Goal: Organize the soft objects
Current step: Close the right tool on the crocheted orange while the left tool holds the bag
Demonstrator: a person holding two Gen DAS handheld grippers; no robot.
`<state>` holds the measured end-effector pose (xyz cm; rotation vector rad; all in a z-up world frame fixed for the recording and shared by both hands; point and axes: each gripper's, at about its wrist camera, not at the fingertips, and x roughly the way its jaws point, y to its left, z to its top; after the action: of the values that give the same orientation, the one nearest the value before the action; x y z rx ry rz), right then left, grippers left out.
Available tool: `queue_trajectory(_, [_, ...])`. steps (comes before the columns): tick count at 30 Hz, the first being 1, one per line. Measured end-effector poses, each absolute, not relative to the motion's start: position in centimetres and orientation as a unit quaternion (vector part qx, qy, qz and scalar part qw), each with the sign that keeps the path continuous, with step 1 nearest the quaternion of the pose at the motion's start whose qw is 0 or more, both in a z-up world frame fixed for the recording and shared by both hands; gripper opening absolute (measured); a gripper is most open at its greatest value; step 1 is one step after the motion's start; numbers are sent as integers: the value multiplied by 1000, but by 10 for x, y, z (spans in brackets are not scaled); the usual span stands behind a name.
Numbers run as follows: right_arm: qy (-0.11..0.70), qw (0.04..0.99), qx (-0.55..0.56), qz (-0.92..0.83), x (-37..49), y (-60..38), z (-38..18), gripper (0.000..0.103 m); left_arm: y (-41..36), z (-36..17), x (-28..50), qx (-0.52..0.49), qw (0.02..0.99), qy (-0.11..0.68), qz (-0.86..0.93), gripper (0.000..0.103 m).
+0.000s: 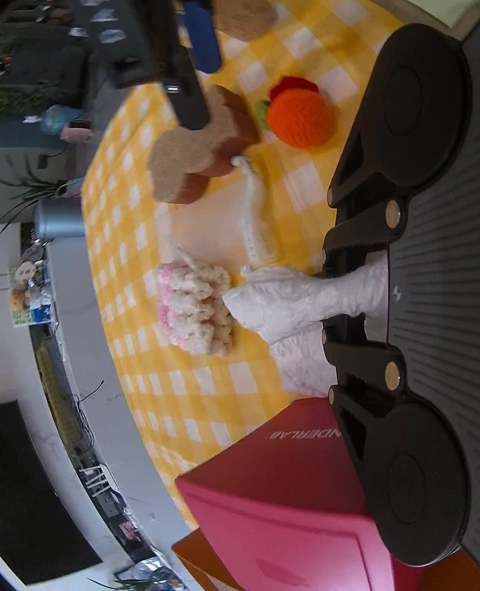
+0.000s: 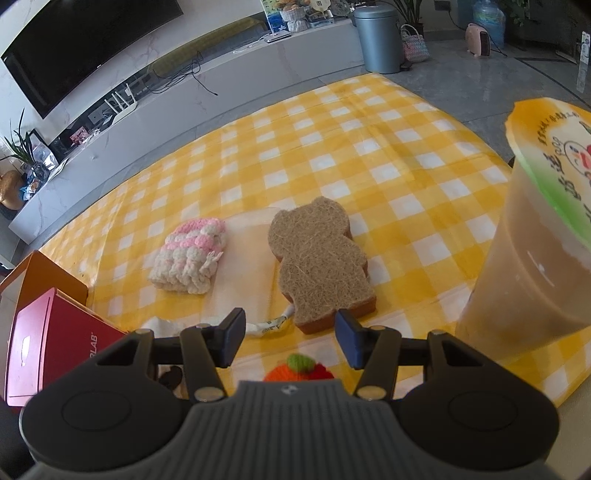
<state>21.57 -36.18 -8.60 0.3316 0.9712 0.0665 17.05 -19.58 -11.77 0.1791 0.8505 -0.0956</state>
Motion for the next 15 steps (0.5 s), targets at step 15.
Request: queue_trajectory(15, [456, 879, 129, 54, 202, -333, -70, 56, -140, 2, 129, -2, 942, 328, -64, 11])
